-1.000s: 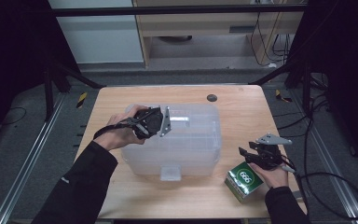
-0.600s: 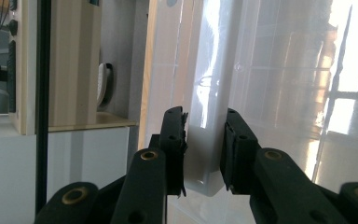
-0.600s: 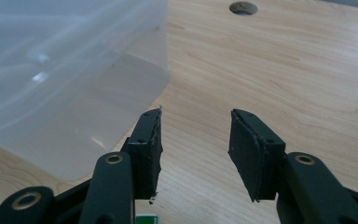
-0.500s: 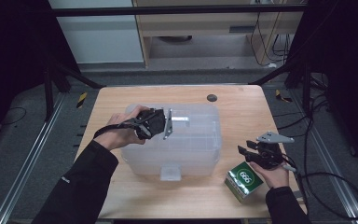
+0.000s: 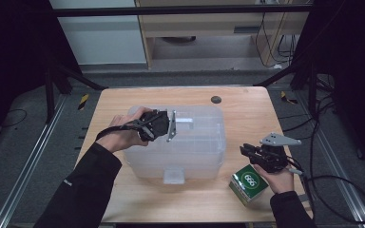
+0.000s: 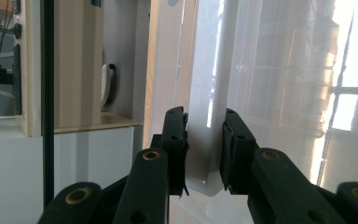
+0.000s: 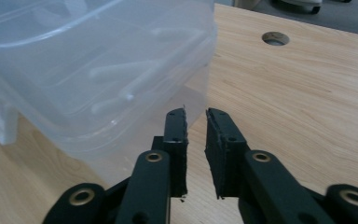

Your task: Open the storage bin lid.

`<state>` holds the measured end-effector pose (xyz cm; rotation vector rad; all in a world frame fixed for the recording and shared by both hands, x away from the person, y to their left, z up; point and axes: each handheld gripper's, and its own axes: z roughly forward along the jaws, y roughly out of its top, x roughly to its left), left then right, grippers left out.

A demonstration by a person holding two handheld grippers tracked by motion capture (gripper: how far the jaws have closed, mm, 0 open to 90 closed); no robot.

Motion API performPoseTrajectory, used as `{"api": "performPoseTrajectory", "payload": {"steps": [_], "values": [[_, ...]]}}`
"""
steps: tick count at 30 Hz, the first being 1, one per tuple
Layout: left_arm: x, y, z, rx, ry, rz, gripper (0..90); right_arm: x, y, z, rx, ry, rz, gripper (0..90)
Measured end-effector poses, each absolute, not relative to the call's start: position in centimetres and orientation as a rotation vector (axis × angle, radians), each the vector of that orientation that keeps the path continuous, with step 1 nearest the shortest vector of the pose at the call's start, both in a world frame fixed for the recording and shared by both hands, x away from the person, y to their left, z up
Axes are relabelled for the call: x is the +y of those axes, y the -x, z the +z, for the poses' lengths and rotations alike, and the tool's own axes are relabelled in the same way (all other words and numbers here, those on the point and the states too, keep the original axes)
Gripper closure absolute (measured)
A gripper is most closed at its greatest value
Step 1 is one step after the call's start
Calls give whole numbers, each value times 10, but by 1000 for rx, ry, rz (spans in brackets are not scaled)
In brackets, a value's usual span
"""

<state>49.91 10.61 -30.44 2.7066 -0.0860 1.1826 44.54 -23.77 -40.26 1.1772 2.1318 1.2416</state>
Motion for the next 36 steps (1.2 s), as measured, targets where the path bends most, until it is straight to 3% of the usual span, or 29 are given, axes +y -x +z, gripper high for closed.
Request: {"api": "performPoseTrajectory", "payload": {"steps": [9,36], "values": [[106,-503,-301,-62,-2684,1197,733,-231,-440,-399,2165,-1133,1263,895],[106,-527,-284,82,-2643,1205,711,-219,-434,-405,2230,-1127,1317,900]]}}
